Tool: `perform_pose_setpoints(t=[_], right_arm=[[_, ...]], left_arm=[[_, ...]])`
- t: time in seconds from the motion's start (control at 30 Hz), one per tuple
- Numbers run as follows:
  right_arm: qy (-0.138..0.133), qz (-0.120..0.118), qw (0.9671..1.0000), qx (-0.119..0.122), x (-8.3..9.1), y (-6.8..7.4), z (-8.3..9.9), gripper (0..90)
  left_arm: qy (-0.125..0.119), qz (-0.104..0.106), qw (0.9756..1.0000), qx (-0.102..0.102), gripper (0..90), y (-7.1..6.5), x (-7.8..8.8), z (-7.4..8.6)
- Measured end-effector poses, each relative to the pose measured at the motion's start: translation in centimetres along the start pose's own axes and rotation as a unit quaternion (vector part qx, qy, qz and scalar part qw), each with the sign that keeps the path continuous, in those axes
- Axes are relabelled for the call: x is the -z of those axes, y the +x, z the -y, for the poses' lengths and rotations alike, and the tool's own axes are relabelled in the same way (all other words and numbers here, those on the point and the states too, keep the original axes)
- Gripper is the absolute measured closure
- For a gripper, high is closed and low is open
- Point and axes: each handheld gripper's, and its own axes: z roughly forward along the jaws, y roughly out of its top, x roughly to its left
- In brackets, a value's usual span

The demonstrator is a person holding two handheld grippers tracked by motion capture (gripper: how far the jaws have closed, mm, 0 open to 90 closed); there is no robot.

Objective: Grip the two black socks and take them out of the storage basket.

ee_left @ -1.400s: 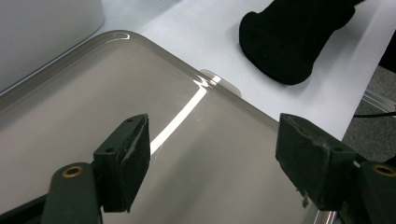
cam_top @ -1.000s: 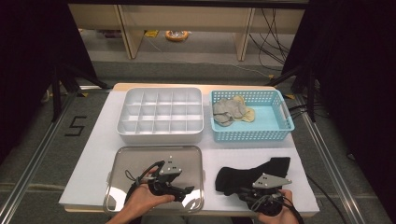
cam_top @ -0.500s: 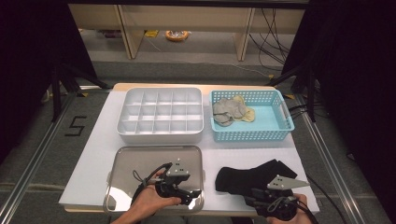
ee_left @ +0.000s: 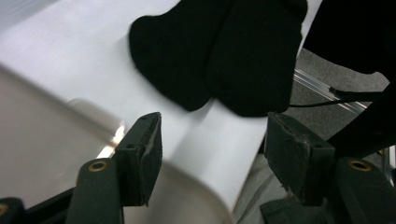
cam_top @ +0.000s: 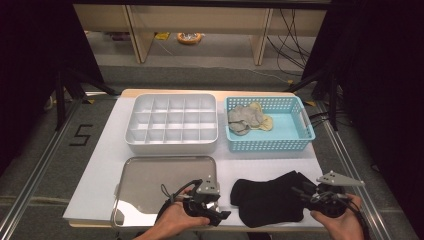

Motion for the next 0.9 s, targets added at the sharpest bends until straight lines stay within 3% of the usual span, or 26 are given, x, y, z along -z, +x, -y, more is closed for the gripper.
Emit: perform_pose_setpoints(t=[0.1,0.13,0.17,0.2,0.23,0.27,0.33,0.43,0.5,0.53,0.57,0.63,0.67,0.7,0.77,0.87,0.9], right_arm=[[0.003,0.032,0.9994,-0.016,-0.4,-1.5,-0.1,54.4],[0.005,0.043,0.9991,-0.006,-0.6,-2.1,-0.2,54.3],[0.010,0.039,0.9990,-0.018,-0.8,-2.4,-0.3,54.3],[0.014,0.042,0.9990,0.001,-1.0,-3.3,-0.4,54.3],[0.022,0.051,0.9981,-0.027,-1.3,-3.4,-0.5,54.1],[0.024,0.053,0.9983,-0.003,-1.7,-4.5,-0.6,54.0],[0.033,0.051,0.9981,-0.011,-2.4,-5.3,-0.5,53.3],[0.056,0.043,0.9969,-0.034,-3.4,-5.8,-0.3,53.2],[0.058,0.045,0.9970,-0.024,-3.9,-6.1,-0.1,53.3],[0.065,0.044,0.9957,-0.049,-4.0,-5.8,-0.1,53.4],[0.065,0.041,0.9965,-0.032,-4.2,-6.2,-0.1,53.9],[0.070,0.040,0.9961,-0.037,-4.4,-6.5,0.0,55.0],[0.070,0.036,0.9954,-0.053,-4.6,-6.3,0.1,56.3],[0.070,0.037,0.9958,-0.046,-4.6,-6.5,0.2,58.0],[0.073,0.029,0.9952,-0.058,-4.7,-6.6,0.4,62.6],[0.078,0.032,0.9950,-0.054,-4.6,-6.9,0.7,72.4],[0.064,0.021,0.9970,-0.037,-4.7,-7.3,0.7,77.1]], left_arm=[[0.004,-0.004,0.9999,-0.016,37.0,-0.3,-0.6,-0.6],[0.001,-0.001,1.0000,-0.006,37.0,-0.4,-1.0,-0.8],[0.006,-0.002,1.0000,-0.007,37.0,-0.5,-1.3,-0.9],[0.010,-0.003,0.9999,0.007,36.9,-0.7,-1.6,-1.0],[0.011,-0.003,0.9999,0.002,36.8,-0.9,-2.0,-1.1],[0.015,-0.009,0.9998,0.004,36.8,-1.2,-2.3,-1.2],[0.018,-0.009,0.9996,-0.019,36.8,-1.4,-2.9,-1.4],[0.022,0.004,0.9996,-0.014,36.7,-1.7,-3.7,-1.6],[0.025,0.001,0.9995,-0.017,37.2,-1.8,-4.3,-1.6],[0.028,0.001,0.9994,-0.020,38.2,-1.8,-4.6,-1.6],[0.028,0.001,0.9994,-0.018,38.8,-1.9,-4.8,-1.6],[0.032,-0.004,0.9992,-0.024,40.3,-2.1,-5.3,-1.7],[0.037,-0.006,0.9987,-0.034,42.4,-2.1,-5.5,-1.7],[0.040,-0.010,0.9983,-0.041,44.9,-2.2,-5.7,-1.6],[0.042,-0.022,0.9975,-0.053,49.6,-2.3,-5.9,-1.5],[0.034,-0.029,0.9966,-0.068,60.8,-2.5,-6.2,-1.3],[0.034,-0.028,0.9960,-0.077,65.4,-2.5,-6.2,-1.3]])
